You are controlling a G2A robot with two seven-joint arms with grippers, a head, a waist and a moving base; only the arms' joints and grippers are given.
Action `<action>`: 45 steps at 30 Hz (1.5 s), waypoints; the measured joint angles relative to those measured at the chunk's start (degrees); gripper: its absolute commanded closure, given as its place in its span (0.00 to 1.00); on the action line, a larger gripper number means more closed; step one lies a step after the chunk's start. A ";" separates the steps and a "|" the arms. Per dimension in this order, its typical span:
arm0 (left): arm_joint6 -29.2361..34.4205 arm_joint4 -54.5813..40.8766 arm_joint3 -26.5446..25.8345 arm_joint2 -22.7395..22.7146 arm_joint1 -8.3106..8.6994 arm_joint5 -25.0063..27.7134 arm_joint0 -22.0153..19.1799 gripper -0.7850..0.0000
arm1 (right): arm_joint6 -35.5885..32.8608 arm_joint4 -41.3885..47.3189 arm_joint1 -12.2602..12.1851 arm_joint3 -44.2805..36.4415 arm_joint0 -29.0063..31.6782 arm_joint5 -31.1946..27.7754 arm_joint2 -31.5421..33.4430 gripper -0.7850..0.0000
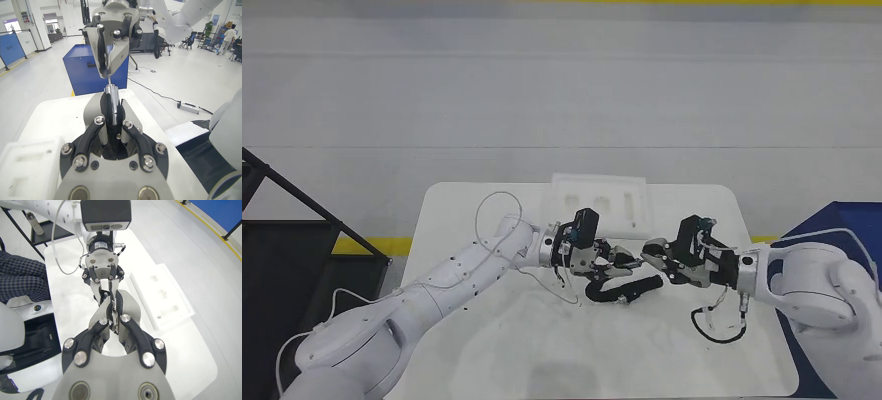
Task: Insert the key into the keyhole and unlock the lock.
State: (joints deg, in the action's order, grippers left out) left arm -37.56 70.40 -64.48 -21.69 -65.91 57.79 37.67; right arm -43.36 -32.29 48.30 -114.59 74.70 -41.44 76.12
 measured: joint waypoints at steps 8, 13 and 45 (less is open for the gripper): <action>1.48 1.54 1.65 -2.24 -0.14 -1.55 1.41 1.00 | -2.95 4.02 -0.22 0.48 -1.52 0.96 -0.52 0.00; 7.86 -0.52 3.09 -4.67 0.33 -5.88 3.02 1.00 | -2.14 4.29 -0.38 1.39 -1.09 0.63 0.14 0.00; 43.50 -15.89 9.72 -7.64 -3.58 -6.48 2.50 0.00 | 5.82 5.22 1.12 14.57 -7.55 -9.80 -9.59 0.00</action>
State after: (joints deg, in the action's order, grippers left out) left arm 5.94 54.51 -54.75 -29.33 -69.50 51.31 40.18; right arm -37.54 -27.07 49.42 -100.01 67.15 -51.23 66.53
